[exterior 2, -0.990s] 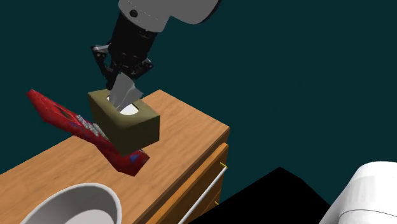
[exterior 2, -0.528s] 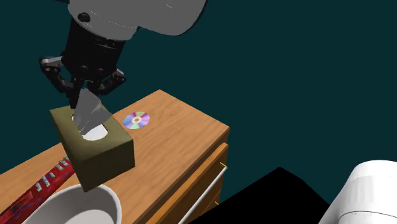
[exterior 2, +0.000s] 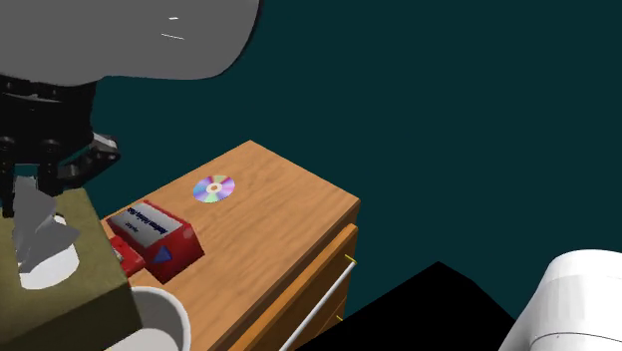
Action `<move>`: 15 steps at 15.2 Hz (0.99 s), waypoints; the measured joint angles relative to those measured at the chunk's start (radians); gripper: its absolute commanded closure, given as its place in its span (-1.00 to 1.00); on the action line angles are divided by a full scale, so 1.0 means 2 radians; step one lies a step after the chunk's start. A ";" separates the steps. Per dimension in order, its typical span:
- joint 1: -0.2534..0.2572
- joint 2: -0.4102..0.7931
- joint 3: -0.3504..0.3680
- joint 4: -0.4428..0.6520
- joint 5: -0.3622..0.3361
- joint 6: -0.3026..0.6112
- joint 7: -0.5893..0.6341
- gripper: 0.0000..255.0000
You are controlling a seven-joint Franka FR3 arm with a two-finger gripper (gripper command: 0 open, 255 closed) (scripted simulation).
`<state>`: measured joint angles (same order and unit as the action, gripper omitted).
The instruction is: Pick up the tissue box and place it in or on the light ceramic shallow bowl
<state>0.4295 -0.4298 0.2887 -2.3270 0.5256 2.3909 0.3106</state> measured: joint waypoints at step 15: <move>0.020 0.024 0.059 -0.042 0.014 0.086 0.040 1.00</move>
<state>0.4692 -0.3822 0.4059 -2.4105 0.5532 2.5628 0.3906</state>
